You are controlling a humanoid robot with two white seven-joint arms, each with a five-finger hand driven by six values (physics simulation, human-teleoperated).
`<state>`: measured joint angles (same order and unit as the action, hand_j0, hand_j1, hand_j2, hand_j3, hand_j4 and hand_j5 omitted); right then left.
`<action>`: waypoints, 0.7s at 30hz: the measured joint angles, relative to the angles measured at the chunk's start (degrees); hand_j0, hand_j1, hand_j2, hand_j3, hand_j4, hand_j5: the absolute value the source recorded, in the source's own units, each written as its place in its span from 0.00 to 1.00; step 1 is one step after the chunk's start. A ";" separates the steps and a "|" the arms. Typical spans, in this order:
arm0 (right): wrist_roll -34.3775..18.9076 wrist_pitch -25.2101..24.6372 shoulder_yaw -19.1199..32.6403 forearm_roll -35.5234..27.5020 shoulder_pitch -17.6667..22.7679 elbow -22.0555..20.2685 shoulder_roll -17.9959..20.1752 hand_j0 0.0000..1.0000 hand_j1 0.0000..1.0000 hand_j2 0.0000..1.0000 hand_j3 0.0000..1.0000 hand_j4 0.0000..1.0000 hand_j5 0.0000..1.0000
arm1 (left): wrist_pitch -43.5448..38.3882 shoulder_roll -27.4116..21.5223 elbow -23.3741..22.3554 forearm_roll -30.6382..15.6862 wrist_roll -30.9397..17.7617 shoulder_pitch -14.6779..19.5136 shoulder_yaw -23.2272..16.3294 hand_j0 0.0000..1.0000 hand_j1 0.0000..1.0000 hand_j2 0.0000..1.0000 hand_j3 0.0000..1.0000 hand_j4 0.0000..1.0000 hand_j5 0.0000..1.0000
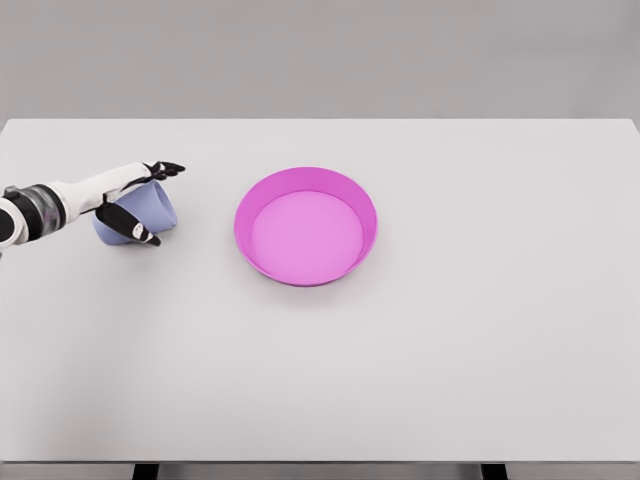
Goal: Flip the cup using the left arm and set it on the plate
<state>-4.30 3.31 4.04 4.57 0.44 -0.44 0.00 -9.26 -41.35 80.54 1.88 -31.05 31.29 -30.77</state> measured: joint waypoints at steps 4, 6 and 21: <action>0.00 0.00 0.00 0.00 0.00 0.00 0.00 1.00 1.00 1.00 1.00 1.00 1.00 | 0.10 0.06 -1.97 -0.02 0.00 0.53 -0.07 1.00 1.00 1.00 1.00 1.00 1.00; 0.00 0.00 0.00 0.00 0.00 0.00 0.00 1.00 1.00 1.00 1.00 1.00 1.00 | 0.13 0.29 -2.80 -0.02 0.00 0.79 -0.18 1.00 1.00 1.00 1.00 1.00 1.00; 0.00 -0.01 0.00 0.01 0.00 0.00 0.00 1.00 1.00 1.00 1.00 1.00 1.00 | 0.79 1.15 -3.74 -0.14 -0.04 0.97 -0.46 0.71 0.71 0.71 0.71 0.71 0.71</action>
<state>-4.30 3.31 4.04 4.58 0.44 -0.44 0.00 -8.47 -40.20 76.80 1.74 -31.09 32.26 -31.23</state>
